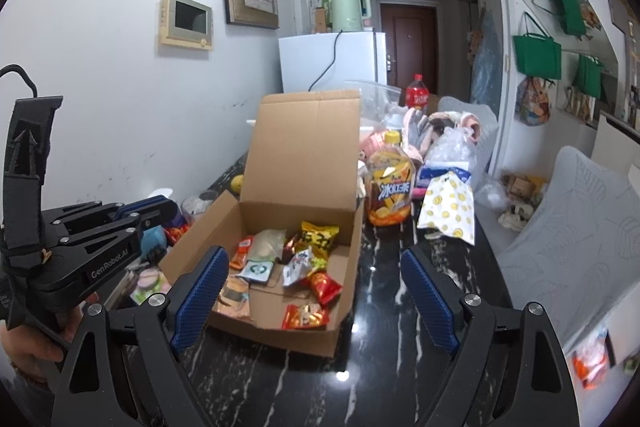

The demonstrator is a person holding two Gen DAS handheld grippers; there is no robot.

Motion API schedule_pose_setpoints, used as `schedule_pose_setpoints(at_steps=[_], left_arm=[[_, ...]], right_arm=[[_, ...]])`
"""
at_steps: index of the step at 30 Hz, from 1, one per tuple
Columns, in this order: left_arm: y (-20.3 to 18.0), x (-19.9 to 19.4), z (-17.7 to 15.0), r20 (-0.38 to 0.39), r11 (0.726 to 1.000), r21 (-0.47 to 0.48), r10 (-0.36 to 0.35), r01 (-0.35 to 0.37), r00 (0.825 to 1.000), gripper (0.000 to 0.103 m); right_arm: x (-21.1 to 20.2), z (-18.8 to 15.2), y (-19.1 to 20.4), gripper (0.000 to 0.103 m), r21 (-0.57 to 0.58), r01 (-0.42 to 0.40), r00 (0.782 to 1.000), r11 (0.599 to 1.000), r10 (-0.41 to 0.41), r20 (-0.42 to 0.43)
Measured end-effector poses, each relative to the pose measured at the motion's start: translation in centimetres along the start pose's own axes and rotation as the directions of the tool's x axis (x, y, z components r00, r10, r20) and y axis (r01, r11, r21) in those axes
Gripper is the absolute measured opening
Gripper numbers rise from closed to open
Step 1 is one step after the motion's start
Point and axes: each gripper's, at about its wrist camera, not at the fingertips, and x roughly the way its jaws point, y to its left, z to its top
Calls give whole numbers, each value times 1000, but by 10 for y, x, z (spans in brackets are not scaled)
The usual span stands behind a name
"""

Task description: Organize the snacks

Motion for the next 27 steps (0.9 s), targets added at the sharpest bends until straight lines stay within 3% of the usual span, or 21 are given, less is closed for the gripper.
schedule_pose_setpoints(at_steps=[1, 2, 3, 4, 6, 11, 27], left_arm=[[0, 0, -3, -5, 1000, 2, 3, -3, 1000, 15], [-1, 0, -7, -13, 1000, 4, 4, -3, 1000, 41], [-1, 1, -10, -17, 1000, 4, 0, 0, 1000, 86], [0, 1, -14, -13, 1000, 0, -10, 10, 1000, 103], [1, -4, -23, 22, 999, -9, -33, 34, 999, 103], [-1, -3, -37, -5, 1000, 1, 2, -2, 1000, 103], [2, 0, -72, -66, 999, -31, -12, 10, 998, 103]], right_arm=[[1, -5, -1, 89, 6, -4, 1000, 1000, 4, -6], [2, -9, -1, 89, 13, -6, 1000, 1000, 6, -11], [3, -14, -2, 89, 23, -8, 1000, 1000, 8, -18], [4, -18, -3, 89, 31, -8, 1000, 999, 9, -23], [8, -26, -6, 89, 45, -11, 999, 999, 13, -36], [15, -43, -9, 89, 67, -8, 997, 998, 13, -72], [26, -78, -8, 89, 99, 17, 989, 995, -2, -148]])
